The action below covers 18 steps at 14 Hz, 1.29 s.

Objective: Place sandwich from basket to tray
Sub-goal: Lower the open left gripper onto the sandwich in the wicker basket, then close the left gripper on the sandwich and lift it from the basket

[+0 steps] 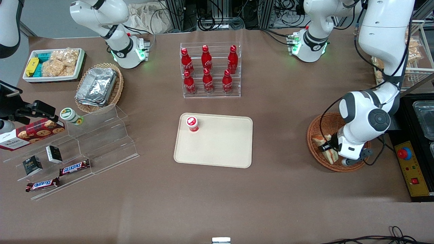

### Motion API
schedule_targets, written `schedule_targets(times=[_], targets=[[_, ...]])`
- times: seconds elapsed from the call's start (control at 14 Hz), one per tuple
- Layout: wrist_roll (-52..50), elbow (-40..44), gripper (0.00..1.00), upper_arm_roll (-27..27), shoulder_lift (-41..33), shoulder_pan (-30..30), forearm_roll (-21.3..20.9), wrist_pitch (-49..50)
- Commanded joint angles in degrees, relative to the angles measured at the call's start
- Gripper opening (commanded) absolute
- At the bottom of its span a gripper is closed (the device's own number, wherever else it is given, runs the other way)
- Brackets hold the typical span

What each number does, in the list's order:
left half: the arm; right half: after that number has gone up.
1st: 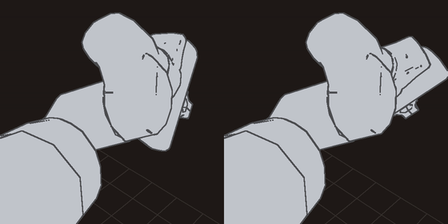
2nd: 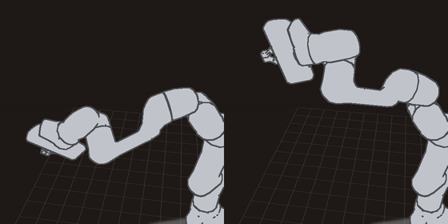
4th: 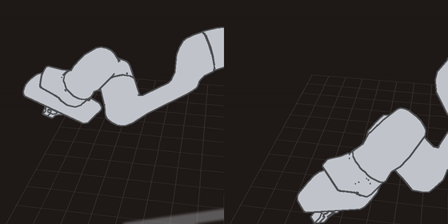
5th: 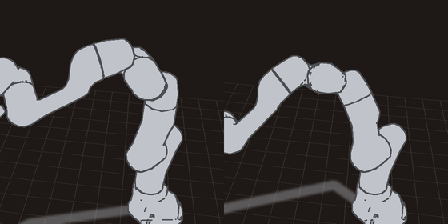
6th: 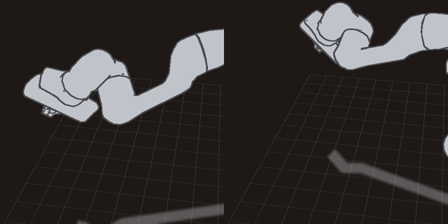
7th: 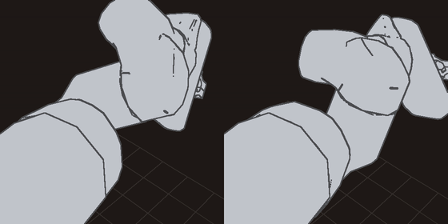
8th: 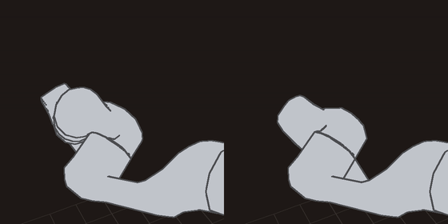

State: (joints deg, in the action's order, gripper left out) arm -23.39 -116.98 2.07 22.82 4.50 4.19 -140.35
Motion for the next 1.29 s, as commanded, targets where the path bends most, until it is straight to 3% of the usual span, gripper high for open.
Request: schedule_targets(times=[0.0, 0.43, 0.79, 1.21], targets=[[1.59, 0.51, 0.0, 0.31, -7.24, 0.34, -2.95, 8.22], [3.08, 17.88, 0.0, -1.97, -14.02, 0.86, -4.53, 32.99], [1.42, 34.6, 0.0, -9.43, -15.25, 0.95, -8.85, 54.72], [-20.34, 37.35, 0.0, -26.38, -14.82, 0.95, -9.46, 56.86]])
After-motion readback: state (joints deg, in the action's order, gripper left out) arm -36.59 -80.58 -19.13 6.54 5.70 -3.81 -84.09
